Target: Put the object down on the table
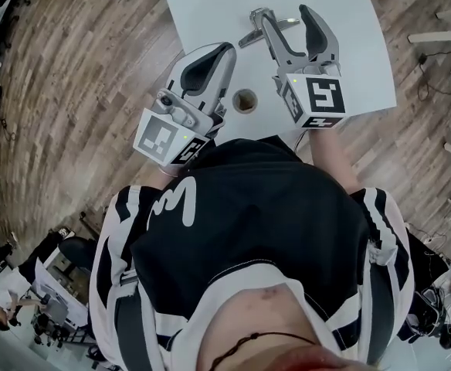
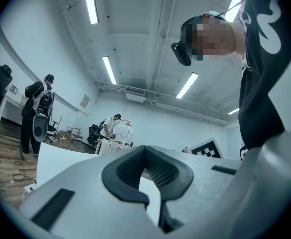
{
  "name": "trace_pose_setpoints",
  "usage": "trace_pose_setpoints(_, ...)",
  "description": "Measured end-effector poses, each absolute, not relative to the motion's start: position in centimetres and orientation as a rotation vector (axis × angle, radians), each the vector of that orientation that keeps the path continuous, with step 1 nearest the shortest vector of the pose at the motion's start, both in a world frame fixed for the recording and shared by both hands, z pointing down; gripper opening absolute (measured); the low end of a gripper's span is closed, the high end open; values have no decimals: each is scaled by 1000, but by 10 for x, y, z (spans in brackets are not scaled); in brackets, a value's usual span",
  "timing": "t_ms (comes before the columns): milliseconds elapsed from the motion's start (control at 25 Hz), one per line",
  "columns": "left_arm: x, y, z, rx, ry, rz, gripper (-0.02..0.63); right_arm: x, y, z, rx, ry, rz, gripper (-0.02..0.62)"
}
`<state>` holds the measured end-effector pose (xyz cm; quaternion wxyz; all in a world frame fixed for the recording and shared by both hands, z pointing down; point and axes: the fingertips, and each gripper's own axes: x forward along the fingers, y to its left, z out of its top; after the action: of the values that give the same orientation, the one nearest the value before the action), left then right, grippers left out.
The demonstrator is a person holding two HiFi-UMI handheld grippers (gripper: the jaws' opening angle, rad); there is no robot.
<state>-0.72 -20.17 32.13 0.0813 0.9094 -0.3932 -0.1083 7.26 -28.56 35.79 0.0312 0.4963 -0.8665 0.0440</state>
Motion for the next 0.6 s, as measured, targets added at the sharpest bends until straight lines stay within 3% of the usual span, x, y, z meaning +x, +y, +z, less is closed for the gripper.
trace_pose_setpoints(440, 6, -198, 325, 2728, -1170, -348, 5, 85, -267, 327, 1533, -2718, 26, 279)
trace_pose_setpoints(480, 8, -197, 326, 2730, -1164, -347, 5, 89, -265, 325, 1550, -2716, 20, 258)
trace_pose_setpoints(560, 13, -195, 327, 2733, -1150, -341, 5, 97, -261, 317, 1601, -2718, 14, 129)
trace_pose_setpoints(600, 14, -196, 326, 2737, -1145, -341, 5, 100, -259, 313, 1619, -2723, 6, 106)
